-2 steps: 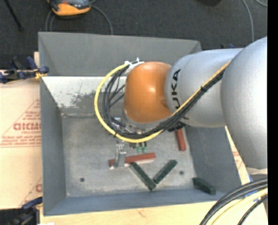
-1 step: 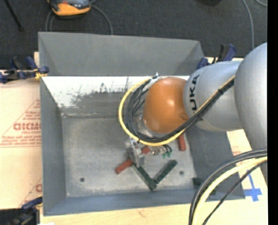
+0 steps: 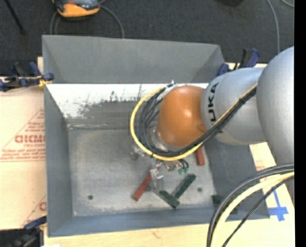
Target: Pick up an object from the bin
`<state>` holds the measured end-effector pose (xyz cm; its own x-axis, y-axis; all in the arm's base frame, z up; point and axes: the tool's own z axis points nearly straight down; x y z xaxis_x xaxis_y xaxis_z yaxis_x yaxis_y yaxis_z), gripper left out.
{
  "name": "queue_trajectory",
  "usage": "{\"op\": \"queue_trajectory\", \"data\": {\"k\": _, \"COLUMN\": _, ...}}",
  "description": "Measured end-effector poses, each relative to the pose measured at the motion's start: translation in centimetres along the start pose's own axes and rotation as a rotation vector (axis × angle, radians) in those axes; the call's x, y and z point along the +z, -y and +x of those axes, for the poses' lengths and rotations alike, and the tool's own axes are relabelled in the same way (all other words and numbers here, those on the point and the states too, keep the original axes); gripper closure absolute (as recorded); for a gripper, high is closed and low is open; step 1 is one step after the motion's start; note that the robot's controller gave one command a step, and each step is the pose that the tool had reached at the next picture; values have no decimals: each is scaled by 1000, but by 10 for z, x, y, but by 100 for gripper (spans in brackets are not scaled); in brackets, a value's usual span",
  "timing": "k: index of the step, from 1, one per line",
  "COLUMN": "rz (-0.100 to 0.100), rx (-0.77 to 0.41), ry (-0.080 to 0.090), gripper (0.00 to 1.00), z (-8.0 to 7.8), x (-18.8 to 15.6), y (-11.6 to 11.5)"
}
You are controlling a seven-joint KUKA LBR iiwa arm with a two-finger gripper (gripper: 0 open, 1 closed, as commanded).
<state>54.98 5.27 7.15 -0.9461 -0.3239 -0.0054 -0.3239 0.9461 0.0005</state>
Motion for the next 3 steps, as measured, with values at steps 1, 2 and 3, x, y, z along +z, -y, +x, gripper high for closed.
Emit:
{"op": "queue_trajectory", "data": {"k": 1, "rz": 0, "rx": 1, "ry": 0, "gripper": 100, "z": 0, "x": -1, "y": 0}}
{"op": "queue_trajectory", "data": {"k": 2, "rz": 0, "rx": 2, "ry": -2, "gripper": 0, "z": 0, "x": 0, "y": 0}}
{"op": "queue_trajectory", "data": {"k": 3, "rz": 0, "rx": 3, "ry": -2, "gripper": 0, "z": 0, "x": 0, "y": 0}}
